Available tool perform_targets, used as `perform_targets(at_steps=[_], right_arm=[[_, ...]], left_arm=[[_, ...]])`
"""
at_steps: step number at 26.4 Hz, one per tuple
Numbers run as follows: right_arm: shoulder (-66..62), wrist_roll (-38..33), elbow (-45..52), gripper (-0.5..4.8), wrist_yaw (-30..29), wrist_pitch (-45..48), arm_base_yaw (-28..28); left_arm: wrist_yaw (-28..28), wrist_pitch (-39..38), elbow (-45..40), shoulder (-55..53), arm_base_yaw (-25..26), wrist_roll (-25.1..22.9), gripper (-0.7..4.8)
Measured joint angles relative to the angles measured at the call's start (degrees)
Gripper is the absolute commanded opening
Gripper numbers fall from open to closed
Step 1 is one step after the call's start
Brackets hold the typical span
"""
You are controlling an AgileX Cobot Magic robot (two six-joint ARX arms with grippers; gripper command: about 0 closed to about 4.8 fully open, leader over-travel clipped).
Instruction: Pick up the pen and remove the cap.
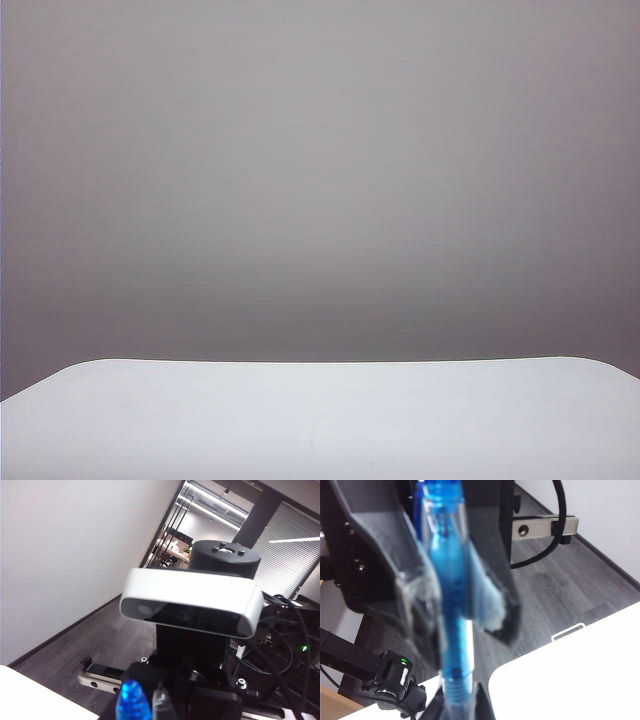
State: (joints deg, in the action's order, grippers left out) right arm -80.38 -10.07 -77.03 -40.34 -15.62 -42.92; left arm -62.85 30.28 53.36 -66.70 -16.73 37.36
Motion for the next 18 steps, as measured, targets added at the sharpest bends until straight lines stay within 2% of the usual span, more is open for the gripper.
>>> perform_targets(at_steps=[3,10,13,18], right_arm=[[0.02,0.31,-0.04,-0.06,-0.07,-1.07,0.00],[0.50,6.45,-0.76,-0.06,-0.31,-6.86,0.00],[-0.42,7.76,1.25,-0.06,0.13,-13.16,-0.13],[-0.24,8.02,1.49,-0.06,0.70,-12.68,-0.24]], left_arm=[[-0.15,-0.09,-0.04,-0.02,0.00,0.00,-0.06],[-1.29,3.50,-0.59,-0.28,-0.13,-0.09,-0.06],[4.72,7.30,0.11,0.11,0.15,0.46,-0.06],[6.10,8.15,0.04,-0.24,-0.07,-0.37,-0.06]])
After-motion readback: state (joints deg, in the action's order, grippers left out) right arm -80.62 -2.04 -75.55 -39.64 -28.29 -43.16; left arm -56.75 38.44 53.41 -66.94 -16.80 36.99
